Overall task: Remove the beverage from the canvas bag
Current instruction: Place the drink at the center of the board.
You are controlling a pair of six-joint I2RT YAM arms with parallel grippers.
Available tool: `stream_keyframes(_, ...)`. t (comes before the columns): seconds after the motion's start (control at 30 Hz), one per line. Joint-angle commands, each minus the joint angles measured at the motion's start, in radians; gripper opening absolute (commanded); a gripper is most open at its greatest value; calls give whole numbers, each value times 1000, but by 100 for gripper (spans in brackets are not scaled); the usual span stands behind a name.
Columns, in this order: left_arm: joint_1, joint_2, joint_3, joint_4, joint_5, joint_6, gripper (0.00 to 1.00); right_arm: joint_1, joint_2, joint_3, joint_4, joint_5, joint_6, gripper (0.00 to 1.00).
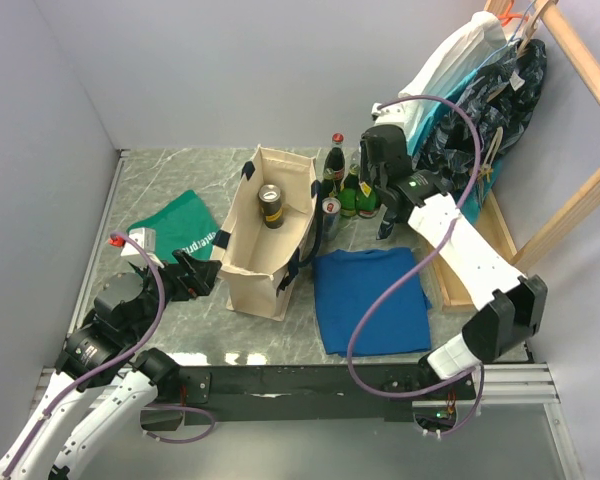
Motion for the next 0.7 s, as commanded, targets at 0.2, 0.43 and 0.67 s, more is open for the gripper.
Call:
stream_keyframes(0.2,4,14,14,37,1,18,96,-25,46,32,186,26,23,0)
stream_keyframes(0.43,7,16,14,37,1,16,96,-23,46,-39,247,24,38,0)
stream_keyframes(0.67,9,21,13,39,8,19,96,-25,23,-170,380,18,55,0)
